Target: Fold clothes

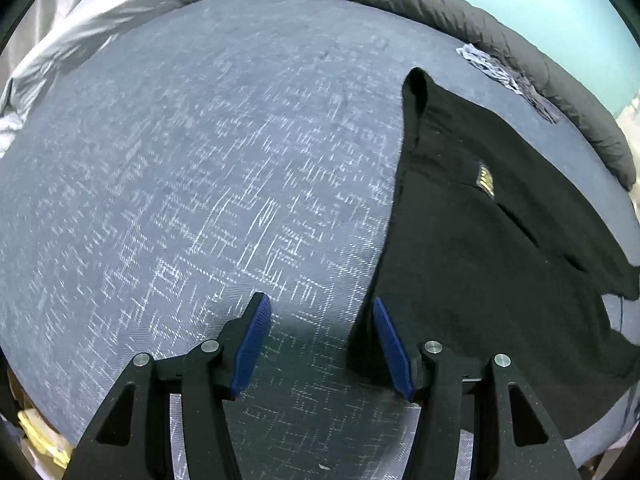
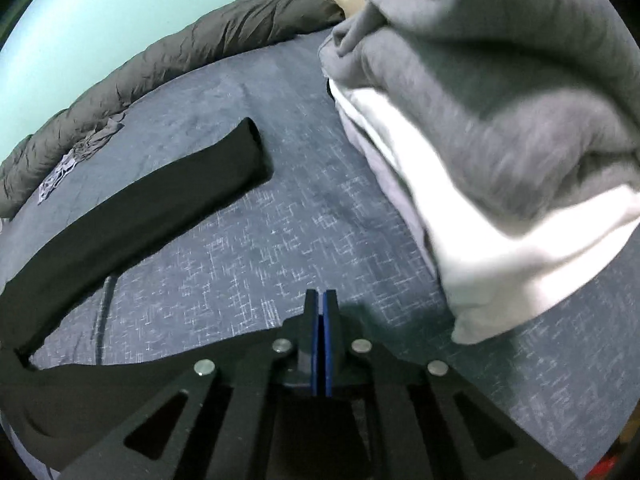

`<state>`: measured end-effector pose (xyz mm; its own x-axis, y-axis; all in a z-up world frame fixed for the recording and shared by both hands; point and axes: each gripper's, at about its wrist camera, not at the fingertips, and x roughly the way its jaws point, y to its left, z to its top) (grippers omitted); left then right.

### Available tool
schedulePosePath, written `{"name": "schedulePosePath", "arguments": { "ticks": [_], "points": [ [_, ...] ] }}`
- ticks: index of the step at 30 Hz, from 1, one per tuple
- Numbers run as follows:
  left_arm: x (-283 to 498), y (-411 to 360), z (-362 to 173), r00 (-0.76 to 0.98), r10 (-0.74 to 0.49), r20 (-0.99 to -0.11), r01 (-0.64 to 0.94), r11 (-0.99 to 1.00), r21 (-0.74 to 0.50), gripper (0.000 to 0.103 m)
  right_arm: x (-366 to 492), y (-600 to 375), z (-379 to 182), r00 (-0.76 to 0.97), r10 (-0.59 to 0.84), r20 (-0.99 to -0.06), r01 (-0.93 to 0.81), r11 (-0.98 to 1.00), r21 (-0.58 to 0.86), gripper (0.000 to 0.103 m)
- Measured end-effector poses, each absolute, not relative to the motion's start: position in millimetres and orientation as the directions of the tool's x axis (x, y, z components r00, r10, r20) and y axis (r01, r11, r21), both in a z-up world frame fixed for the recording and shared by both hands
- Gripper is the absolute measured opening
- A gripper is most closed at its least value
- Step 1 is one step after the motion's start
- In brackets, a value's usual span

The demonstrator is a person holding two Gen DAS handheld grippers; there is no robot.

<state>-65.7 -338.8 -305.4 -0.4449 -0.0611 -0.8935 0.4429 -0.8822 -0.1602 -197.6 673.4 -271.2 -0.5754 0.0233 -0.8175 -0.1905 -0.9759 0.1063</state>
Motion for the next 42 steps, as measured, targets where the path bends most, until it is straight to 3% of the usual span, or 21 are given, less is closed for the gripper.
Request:
{"name": "schedulePosePath", "arguments": {
  "ticks": [7,8,10,11,12,19,23,26,28,29,30,33,42],
  "points": [
    [-63.2,-344.9,-309.2,-0.453,-0.055,-0.89,0.442,-0.881,-0.17,0.058,-188.9,670.5,-273.1,-0.587,-0.075,-0.806,-0.098,-0.982,0.162,0.003],
    [-63.6,-346.9,-309.2,-0.459,-0.05,-0.887,0.446,-0.876,-0.181,0.058,-184.1,669.1,-274.1,-0.581,-0.084,-0.809,-0.082,-0.984,0.161,0.007],
    [-63.2,-348.9,-311.2,-0.464,-0.021,-0.886,0.449,-0.867,-0.214,0.06,-174.4,666.1,-276.1,-0.569,-0.102,-0.816,-0.049,-0.986,0.158,0.032],
    [-63.0,-348.5,-312.2,-0.467,-0.003,-0.884,0.447,-0.863,-0.233,0.061,-169.5,664.7,-277.1,-0.563,-0.111,-0.819,-0.033,-0.987,0.156,0.052],
    [-61.8,-347.0,-312.2,-0.473,0.009,-0.881,0.444,-0.861,-0.247,0.061,-164.7,663.2,-278.1,-0.556,-0.12,-0.823,-0.017,-0.988,0.155,0.054],
    [-51.5,-338.1,-316.4,-0.491,0.086,-0.867,0.443,-0.832,-0.334,0.062,-126.5,688.4,-295.6,-0.545,-0.131,-0.828,-0.119,-0.966,0.231,0.055],
    [-52.8,-329.8,-320.7,-0.483,0.086,-0.871,0.424,-0.848,-0.319,0.062,-116.8,700.4,-300.5,-0.556,-0.163,-0.815,-0.156,-0.942,0.295,0.055],
    [-56.5,-325.0,-319.9,-0.487,0.083,-0.87,0.41,-0.857,-0.312,0.028,-115.0,693.7,-297.3,-0.575,-0.188,-0.796,-0.137,-0.937,0.32,0.055],
    [-57.5,-323.6,-316.9,-0.492,0.078,-0.867,0.406,-0.861,-0.308,0.019,-116.4,687.8,-296.1,-0.575,-0.186,-0.797,-0.122,-0.944,0.308,0.045],
    [-56.6,-324.3,-313.7,-0.499,0.074,-0.863,0.405,-0.861,-0.308,0.011,-117.4,684.9,-295.7,-0.574,-0.179,-0.799,-0.117,-0.948,0.297,0.034],
    [-55.7,-325.0,-310.5,-0.507,0.069,-0.859,0.405,-0.861,-0.308,0.008,-118.4,683.3,-295.0,-0.572,-0.174,-0.801,-0.116,-0.95,0.29,0.021],
    [-48.9,-331.1,-293.6,-0.534,0.058,-0.843,0.407,-0.857,-0.317,0.006,-119.3,689.7,-285.5,-0.584,-0.167,-0.794,-0.143,-0.942,0.304,0.011],
    [-16.8,-345.3,-263.5,-0.554,0.041,-0.832,0.412,-0.854,-0.317,0.001,-118.2,705.5,-236.3,-0.62,-0.075,-0.781,-0.166,-0.96,0.224,0.008]
  ]
}}
